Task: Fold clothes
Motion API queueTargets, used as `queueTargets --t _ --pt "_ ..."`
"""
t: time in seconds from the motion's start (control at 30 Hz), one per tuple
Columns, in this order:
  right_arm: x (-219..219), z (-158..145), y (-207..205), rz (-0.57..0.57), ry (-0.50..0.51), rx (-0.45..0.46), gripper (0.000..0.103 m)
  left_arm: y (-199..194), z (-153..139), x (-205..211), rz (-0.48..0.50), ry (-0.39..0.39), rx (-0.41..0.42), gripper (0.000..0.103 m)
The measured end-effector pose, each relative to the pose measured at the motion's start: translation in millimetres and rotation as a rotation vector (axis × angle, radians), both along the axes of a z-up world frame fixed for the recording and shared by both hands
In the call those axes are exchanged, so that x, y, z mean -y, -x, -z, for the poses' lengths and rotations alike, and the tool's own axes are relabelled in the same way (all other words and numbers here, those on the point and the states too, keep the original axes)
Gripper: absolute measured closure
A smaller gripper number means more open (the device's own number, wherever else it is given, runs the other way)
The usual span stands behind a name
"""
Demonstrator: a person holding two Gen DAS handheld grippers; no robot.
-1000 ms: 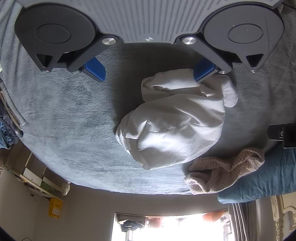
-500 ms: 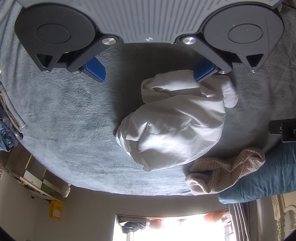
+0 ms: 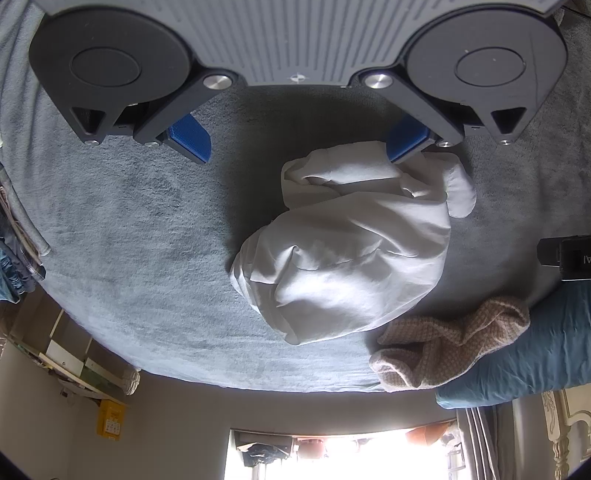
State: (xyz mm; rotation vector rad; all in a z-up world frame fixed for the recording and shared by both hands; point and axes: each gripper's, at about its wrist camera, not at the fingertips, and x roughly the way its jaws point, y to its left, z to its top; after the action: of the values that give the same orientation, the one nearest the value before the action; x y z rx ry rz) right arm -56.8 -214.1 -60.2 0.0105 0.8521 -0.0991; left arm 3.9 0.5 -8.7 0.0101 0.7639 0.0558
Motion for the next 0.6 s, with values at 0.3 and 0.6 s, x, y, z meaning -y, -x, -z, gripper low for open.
queueTargets --t 0.3,0.6 --pt "1.2 -1.1 0.6 0.004 -0.005 0.003 0.000 0.4 0.7 2.8 0.002 -0.016 -0.001 0.000" --pt "-0.8 -0.9 -0.3 0.004 -0.001 -0.002 0.000 0.4 1.9 1.7 -0.004 -0.022 -0.004 0.000"
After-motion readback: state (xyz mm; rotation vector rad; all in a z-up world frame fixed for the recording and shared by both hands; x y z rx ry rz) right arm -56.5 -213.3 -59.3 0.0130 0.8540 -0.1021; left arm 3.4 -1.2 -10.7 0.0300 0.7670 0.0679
